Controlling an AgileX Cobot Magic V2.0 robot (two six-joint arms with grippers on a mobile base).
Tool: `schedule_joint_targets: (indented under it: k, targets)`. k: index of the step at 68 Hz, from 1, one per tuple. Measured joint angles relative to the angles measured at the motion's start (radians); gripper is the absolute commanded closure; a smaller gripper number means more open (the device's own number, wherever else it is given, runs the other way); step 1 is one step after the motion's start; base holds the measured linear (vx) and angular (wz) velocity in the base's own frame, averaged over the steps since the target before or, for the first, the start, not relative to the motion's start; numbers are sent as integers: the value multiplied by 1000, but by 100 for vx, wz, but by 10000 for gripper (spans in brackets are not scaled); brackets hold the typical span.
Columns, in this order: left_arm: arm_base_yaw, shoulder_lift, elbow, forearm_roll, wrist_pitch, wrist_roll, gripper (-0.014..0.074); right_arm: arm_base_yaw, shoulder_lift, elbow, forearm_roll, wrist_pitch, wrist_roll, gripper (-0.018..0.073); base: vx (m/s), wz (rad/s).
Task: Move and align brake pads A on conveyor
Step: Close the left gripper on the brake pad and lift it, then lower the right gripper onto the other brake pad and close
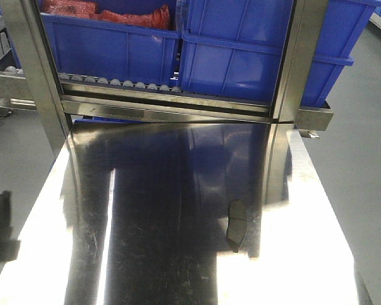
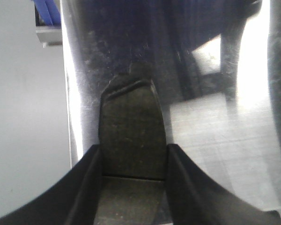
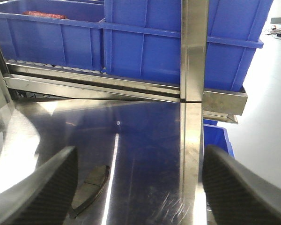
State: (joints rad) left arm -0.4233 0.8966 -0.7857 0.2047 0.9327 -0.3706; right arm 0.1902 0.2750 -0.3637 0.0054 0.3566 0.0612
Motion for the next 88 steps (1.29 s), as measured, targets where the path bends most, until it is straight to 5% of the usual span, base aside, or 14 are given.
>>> schedule_joint_targets:
  k: [34, 88]
  targets:
    - [0, -584, 213, -62, 54, 17, 604, 0, 0, 0, 0, 0, 0, 36, 0, 0]
    - [0, -638, 231, -63, 60, 24, 603, 0, 0, 0, 0, 0, 0, 36, 0, 0]
